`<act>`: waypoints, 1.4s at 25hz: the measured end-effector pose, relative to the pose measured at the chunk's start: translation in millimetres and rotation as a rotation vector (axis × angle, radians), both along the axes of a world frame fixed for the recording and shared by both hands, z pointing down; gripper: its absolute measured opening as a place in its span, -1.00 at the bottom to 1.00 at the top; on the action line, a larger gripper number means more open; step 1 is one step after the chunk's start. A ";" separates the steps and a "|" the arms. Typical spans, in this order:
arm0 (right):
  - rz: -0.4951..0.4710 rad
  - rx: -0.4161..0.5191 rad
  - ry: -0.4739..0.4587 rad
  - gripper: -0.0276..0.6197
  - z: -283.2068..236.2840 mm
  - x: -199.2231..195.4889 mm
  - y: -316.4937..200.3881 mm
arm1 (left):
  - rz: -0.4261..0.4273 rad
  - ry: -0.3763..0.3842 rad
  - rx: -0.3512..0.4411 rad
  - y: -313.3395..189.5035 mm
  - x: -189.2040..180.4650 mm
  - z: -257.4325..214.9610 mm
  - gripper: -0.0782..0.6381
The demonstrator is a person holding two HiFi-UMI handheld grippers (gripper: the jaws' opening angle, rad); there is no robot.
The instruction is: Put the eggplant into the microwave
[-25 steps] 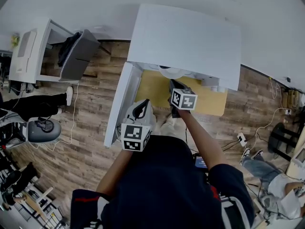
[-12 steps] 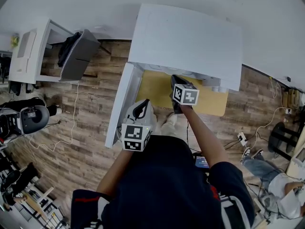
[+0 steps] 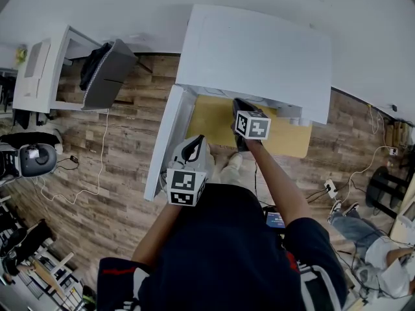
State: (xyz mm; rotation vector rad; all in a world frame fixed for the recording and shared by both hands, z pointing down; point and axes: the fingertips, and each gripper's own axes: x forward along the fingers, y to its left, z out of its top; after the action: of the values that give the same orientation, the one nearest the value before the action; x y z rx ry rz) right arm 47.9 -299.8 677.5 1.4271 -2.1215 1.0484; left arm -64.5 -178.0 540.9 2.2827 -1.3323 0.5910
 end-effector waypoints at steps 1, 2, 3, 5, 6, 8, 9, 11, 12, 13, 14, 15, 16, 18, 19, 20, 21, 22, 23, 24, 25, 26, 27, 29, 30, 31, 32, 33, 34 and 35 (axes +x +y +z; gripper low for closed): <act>0.001 0.002 0.003 -0.85 0.4 0.1 -1.1 | 0.000 -0.003 0.000 0.3 -0.4 0.4 -0.73; 0.003 0.004 0.005 -0.85 0.6 0.4 -2.6 | 0.000 -0.004 -0.001 0.5 -0.8 0.6 -0.73; 0.006 0.006 0.005 -0.85 0.6 1.1 -4.4 | -0.001 -0.004 -0.002 0.5 -1.1 0.9 -0.73; 0.012 0.007 0.005 -0.85 0.4 2.5 -8.1 | -0.002 -0.003 -0.003 0.2 -1.4 1.0 -0.73; 0.013 0.008 0.006 -0.85 0.3 2.9 -9.8 | -0.002 -0.003 -0.003 0.0 -1.6 1.0 -0.73; 0.015 0.009 0.008 -0.85 -0.5 3.8 -12.6 | -0.003 -0.003 -0.003 -0.3 -1.9 1.2 -0.73; 0.017 0.008 0.008 -0.85 -0.5 4.4 -13.3 | -0.003 -0.002 -0.003 -0.4 -2.0 1.2 -0.73; 0.019 0.003 0.011 -0.85 0.6 5.9 -12.7 | -0.004 0.000 -0.003 -0.4 -2.2 0.8 -0.73; 0.018 0.003 0.011 -0.85 0.6 6.0 -12.0 | -0.003 0.001 -0.003 -0.3 -2.2 0.5 -0.73; 0.015 0.004 0.008 -0.85 -0.1 5.7 -11.5 | -0.003 0.002 -0.003 -0.3 -2.2 0.2 -0.73; 0.014 0.005 0.005 -0.85 -0.9 5.5 -10.9 | -0.003 0.003 -0.003 -0.4 -2.3 -0.1 -0.73; 0.015 0.005 0.002 -0.85 -1.3 5.7 -10.2 | -0.003 0.004 -0.003 -0.6 -2.4 -0.4 -0.73; 0.017 0.003 0.003 -0.85 -1.3 6.4 -9.2 | -0.003 0.005 -0.003 -0.9 -2.3 -0.6 -0.73; 0.016 0.001 0.008 -0.85 -1.5 7.9 -6.8 | -0.004 0.009 -0.002 -1.4 -1.7 -0.8 -0.73; 0.012 0.004 0.010 -0.85 -2.7 7.9 -5.7 | -0.003 0.010 0.000 -1.8 -1.2 -1.1 -0.73; 0.005 0.009 0.011 -0.85 -4.7 7.6 -4.8 | -0.002 0.012 0.003 -2.3 -0.4 -1.6 -0.73; -0.004 0.015 0.013 -0.85 -7.5 7.2 -3.7 | -0.001 0.014 0.007 -3.1 0.5 -2.3 -0.73; -0.014 0.023 0.015 -0.85 -10.6 6.8 -2.4 | 0.000 0.016 0.012 -4.0 1.4 -3.1 -0.73; -0.023 0.033 0.019 -0.85 -14.2 6.4 -0.7 | -0.001 0.018 0.017 -5.1 1.9 -4.2 -0.73; -0.032 0.042 0.022 -0.85 -18.3 6.0 1.3 | -0.004 0.020 0.023 -6.4 1.7 -5.5 -0.73; -0.039 0.052 0.027 -0.86 -22.9 5.4 3.6 | -0.009 0.022 0.028 -7.8 1.0 -7.0 -0.73; -0.047 0.062 0.031 -0.86 -28.0 4.8 6.1 | -0.014 0.025 0.034 -9.2 0.1 -8.7 -0.73; -0.057 0.074 0.034 -0.87 -33.9 4.0 8.4 | -0.019 0.027 0.039 -10.7 -0.9 -10.5 -0.73; -0.078 0.107 0.035 -0.87 -48.4 1.8 11.8 | -0.024 0.031 0.054 -13.8 -2.3 -15.3 -0.73; -0.087 0.127 0.033 -0.87 -57.0 0.9 13.2 | -0.025 0.031 0.062 -15.5 -2.6 -18.2 -0.73; -0.095 0.148 0.033 -0.87 -66.2 0.3 14.5 | -0.024 0.031 0.071 -17.3 -2.6 -21.2 -0.73; -0.104 0.170 0.035 -0.87 -75.8 0.0 16.0 | -0.023 0.030 0.081 -19.1 -2.5 -24.0 -0.73; -0.113 0.195 0.040 -0.87 -86.0 -0.2 17.9 | -0.024 0.030 0.090 -20.6 -2.8 -26.6 -0.73; -0.121 0.222 0.046 -0.87 -96.7 -0.5 20.1 | -0.026 0.029 0.097 -21.9 -3.7 -28.7 -0.73; -0.129 0.248 0.052 -0.88 -107.5 -1.2 22.2 | -0.027 0.029 0.104 -23.1 -5.1 -30.8 -0.73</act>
State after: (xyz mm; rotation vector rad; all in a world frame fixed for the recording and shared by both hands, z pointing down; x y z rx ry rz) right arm 46.7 -277.5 570.0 1.3839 -2.3348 0.7134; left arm -69.6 -201.1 510.1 2.3421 -1.4079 0.4891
